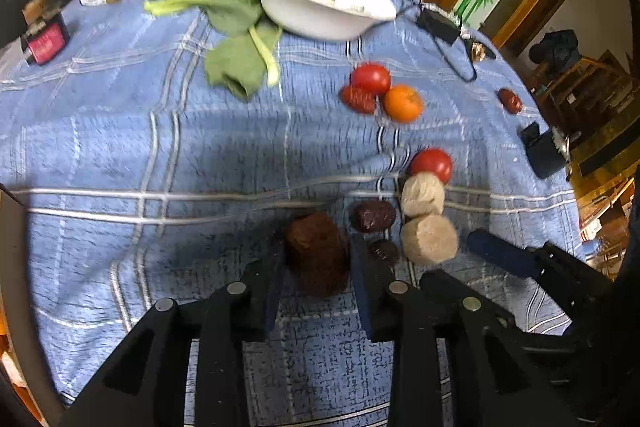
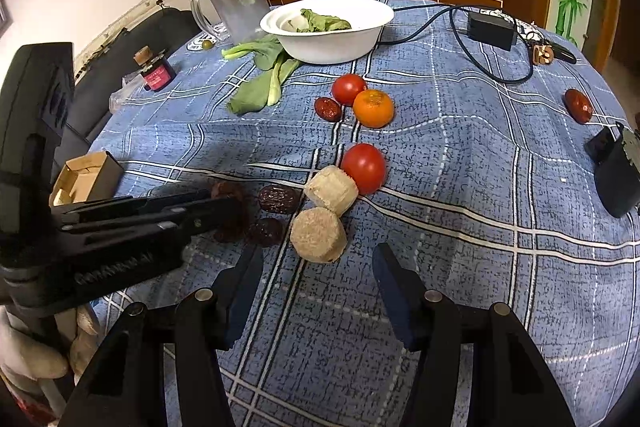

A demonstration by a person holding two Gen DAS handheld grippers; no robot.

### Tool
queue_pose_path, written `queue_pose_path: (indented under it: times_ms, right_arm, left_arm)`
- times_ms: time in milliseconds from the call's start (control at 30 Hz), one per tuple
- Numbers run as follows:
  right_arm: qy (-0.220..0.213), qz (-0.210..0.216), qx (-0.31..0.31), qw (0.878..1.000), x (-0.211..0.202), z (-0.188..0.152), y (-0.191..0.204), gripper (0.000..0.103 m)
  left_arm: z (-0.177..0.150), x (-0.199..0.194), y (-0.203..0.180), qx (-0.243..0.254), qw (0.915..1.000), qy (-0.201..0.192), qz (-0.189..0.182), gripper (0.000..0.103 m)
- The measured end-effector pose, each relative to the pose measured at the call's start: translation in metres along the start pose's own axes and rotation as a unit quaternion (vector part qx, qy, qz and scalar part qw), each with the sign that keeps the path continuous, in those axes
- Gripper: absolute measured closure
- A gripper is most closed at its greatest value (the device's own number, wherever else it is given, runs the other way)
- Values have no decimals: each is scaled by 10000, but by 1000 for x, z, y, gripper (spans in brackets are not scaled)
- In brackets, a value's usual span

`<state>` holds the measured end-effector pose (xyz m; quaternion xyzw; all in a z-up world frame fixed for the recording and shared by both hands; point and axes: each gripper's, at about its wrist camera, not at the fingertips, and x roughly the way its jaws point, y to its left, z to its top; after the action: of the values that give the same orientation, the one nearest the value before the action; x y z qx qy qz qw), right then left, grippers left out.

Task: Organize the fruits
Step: 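Close the left tool on the date while the right tool grasps the pale bun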

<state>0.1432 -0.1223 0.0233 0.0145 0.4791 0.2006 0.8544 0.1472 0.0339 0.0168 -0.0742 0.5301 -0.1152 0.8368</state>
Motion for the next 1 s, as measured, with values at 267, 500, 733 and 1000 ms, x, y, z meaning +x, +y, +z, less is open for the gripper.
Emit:
queue_pose_path:
  times_ms: [267, 500, 733, 1000]
  right_arm:
    - [132, -98, -61, 9998, 14, 0, -1, 65]
    - [143, -81, 18, 9999, 14, 2, 2, 71]
    - [153, -21, 189, 9997, 4, -5, 1, 72]
    - [174, 129, 352, 9991, -27, -28, 10, 81]
  left_arm:
    - [-6, -7, 9, -101, 9999, -25, 35, 75]
    - [-14, -15, 18, -162, 9997, -29, 168, 75]
    - [-26, -30, 22, -209, 9996, -69, 183, 75]
    - [-50, -56, 23, -274, 9995, -114, 51, 75]
